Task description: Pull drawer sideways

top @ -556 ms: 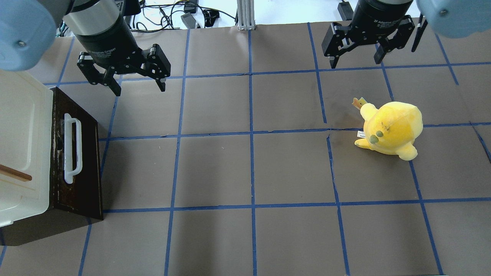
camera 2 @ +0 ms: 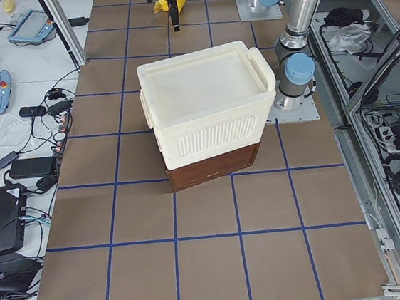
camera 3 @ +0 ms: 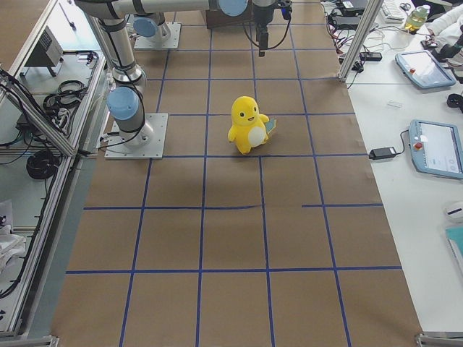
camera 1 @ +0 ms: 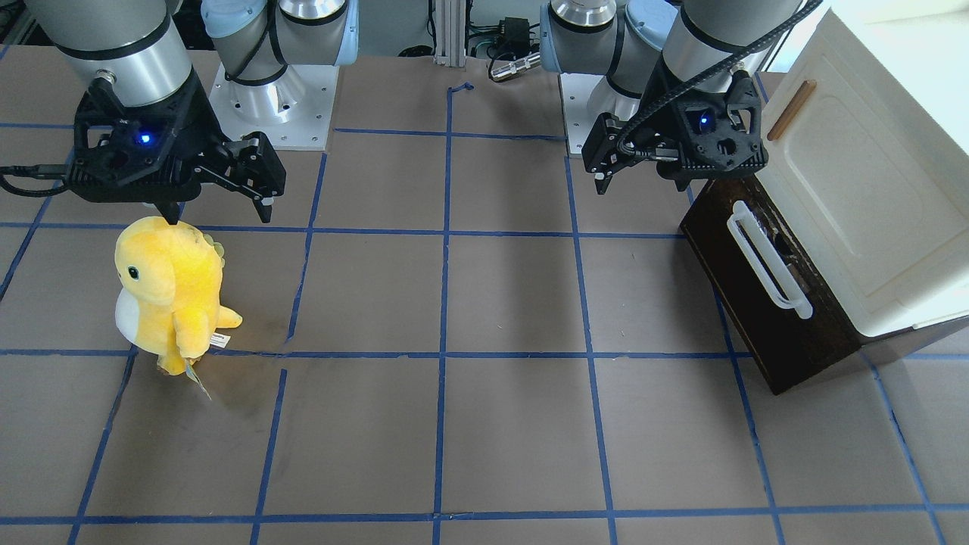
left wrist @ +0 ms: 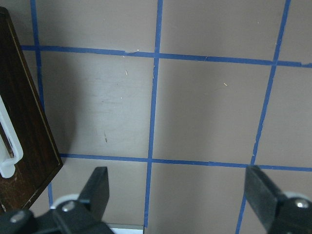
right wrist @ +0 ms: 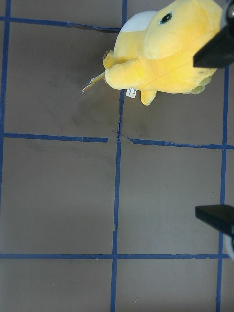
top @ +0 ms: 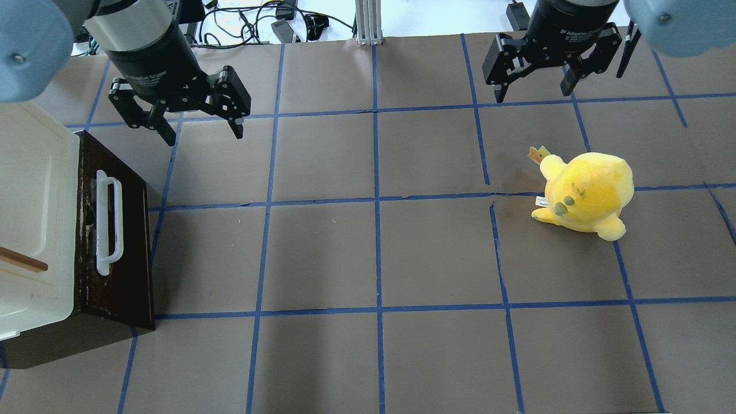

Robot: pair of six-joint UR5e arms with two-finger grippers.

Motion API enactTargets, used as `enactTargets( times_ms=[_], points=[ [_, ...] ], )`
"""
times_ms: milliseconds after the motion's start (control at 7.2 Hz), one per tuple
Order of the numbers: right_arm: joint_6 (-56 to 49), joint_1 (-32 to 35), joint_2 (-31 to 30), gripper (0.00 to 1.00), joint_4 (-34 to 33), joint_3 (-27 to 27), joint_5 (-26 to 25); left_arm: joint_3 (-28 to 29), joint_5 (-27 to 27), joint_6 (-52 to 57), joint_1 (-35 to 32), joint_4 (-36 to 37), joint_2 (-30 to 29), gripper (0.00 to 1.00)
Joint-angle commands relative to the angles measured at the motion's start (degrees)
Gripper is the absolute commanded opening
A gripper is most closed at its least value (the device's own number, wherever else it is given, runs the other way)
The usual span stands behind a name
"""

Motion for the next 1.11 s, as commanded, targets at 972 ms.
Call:
enactTargets(
  times_ms=[972],
  points=[
    [0.0, 0.0, 0.0, 1.0, 0.0, 0.0, 0.01, -1.99, 1.12, -0.87, -2.16, 0.7, -1.98, 1.0]
  ],
)
